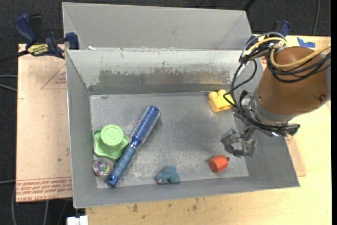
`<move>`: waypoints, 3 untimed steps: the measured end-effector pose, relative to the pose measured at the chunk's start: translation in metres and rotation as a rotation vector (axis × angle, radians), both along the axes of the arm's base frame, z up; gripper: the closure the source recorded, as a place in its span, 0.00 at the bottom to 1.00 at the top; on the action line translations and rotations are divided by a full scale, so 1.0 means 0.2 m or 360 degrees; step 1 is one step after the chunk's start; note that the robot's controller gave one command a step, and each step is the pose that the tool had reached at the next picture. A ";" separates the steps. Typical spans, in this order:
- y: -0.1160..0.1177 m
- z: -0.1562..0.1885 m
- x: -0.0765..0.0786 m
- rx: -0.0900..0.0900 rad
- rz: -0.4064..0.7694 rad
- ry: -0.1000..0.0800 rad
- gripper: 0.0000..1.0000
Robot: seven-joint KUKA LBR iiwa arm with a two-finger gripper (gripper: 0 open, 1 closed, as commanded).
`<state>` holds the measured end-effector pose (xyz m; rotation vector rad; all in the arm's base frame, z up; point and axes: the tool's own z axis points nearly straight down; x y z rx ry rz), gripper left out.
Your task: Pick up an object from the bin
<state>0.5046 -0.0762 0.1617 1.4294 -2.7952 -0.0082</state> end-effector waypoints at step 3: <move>0.08 -0.37 -0.08 0.0003 0.0459 0.0004 0.00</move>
Offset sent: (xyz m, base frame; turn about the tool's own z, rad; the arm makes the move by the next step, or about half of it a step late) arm 0.0095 0.0014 0.0022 -0.1643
